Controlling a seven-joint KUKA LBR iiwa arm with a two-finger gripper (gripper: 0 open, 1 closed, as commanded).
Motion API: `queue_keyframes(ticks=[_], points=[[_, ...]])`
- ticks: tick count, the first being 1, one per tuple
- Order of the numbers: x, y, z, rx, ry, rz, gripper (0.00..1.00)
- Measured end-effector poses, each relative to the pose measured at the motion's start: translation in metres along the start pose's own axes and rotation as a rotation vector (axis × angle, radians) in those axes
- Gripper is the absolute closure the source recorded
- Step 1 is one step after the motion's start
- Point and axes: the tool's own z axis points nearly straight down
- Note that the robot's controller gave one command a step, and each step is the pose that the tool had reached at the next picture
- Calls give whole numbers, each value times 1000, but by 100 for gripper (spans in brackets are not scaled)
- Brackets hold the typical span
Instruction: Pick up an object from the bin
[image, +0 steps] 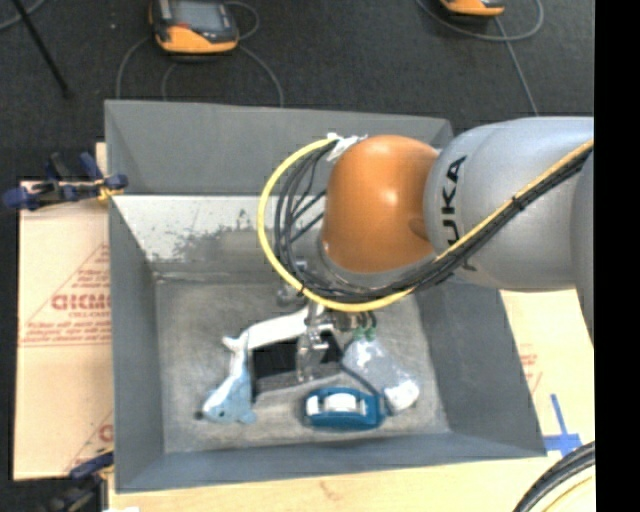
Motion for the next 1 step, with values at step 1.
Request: queue_keyframes(ticks=[1], points=[[-14, -22, 27, -1, 5, -215, 0]])
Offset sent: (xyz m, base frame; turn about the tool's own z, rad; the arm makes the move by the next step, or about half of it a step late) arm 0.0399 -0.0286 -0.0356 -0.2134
